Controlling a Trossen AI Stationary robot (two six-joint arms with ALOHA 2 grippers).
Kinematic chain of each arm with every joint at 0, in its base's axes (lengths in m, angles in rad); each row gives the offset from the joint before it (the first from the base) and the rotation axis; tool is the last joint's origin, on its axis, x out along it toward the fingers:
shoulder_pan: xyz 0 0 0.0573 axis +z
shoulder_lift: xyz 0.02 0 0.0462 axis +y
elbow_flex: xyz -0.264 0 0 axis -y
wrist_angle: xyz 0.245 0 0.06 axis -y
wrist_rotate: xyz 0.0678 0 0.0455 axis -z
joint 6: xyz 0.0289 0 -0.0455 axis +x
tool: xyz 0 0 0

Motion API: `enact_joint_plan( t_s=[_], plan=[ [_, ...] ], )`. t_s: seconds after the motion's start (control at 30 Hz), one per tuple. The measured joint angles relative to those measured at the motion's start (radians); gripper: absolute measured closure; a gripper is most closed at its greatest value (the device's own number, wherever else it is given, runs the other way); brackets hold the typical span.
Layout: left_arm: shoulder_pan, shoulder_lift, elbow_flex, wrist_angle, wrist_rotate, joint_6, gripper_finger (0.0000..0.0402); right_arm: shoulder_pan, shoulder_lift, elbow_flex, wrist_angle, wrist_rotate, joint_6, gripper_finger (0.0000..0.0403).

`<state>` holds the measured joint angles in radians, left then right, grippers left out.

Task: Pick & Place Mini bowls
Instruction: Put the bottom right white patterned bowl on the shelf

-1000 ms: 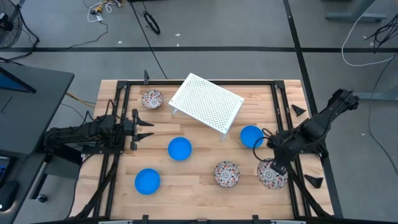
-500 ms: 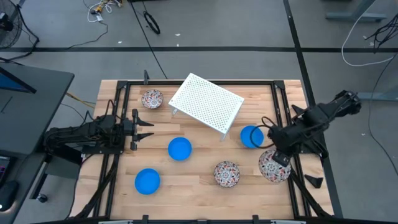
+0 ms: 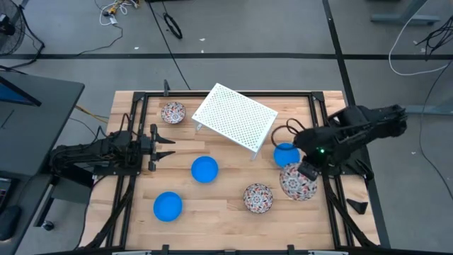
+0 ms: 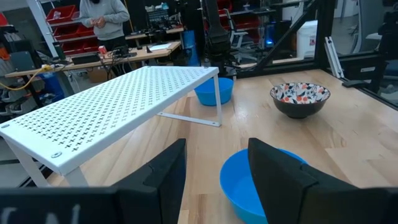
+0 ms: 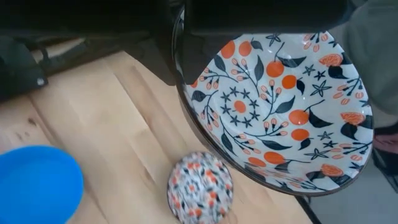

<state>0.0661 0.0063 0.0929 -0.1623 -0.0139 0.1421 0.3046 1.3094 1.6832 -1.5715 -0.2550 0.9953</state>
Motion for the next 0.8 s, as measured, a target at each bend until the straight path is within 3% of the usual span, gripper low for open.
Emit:
enact_joint_plan(
  t_s=[0.8],
  plan=[
    [0.000,0.000,0.000,0.000,0.000,0.000,0.0225,-0.276,0.260,0.201,0.001,-0.060,-0.030,0.0392]
  ],
)
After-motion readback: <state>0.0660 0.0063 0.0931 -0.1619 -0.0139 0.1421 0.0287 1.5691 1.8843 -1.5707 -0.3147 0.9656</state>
